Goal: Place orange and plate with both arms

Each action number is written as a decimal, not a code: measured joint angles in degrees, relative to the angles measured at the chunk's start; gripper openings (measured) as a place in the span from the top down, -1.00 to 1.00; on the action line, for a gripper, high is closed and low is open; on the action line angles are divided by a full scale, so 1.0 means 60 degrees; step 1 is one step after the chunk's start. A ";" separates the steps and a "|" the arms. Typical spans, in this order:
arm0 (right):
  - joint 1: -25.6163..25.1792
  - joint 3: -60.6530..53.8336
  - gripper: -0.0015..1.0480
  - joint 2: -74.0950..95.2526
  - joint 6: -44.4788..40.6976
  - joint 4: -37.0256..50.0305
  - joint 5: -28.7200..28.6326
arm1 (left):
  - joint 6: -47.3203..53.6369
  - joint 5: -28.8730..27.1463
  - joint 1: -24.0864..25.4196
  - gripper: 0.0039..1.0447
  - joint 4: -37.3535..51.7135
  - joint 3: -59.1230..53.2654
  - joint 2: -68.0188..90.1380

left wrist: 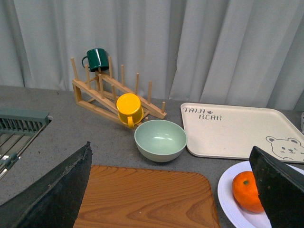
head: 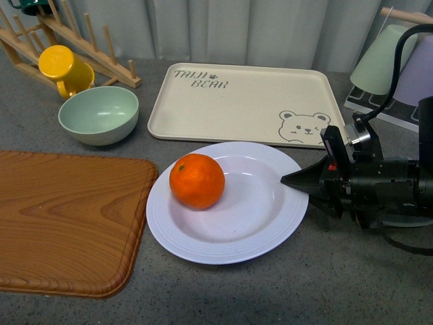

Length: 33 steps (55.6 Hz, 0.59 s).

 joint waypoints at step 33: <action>-0.0612 -0.0528 0.97 -0.0721 0.0831 0.1705 0.0084 | 0.0000 0.0000 0.0000 -0.88 0.0000 0.0000 0.0000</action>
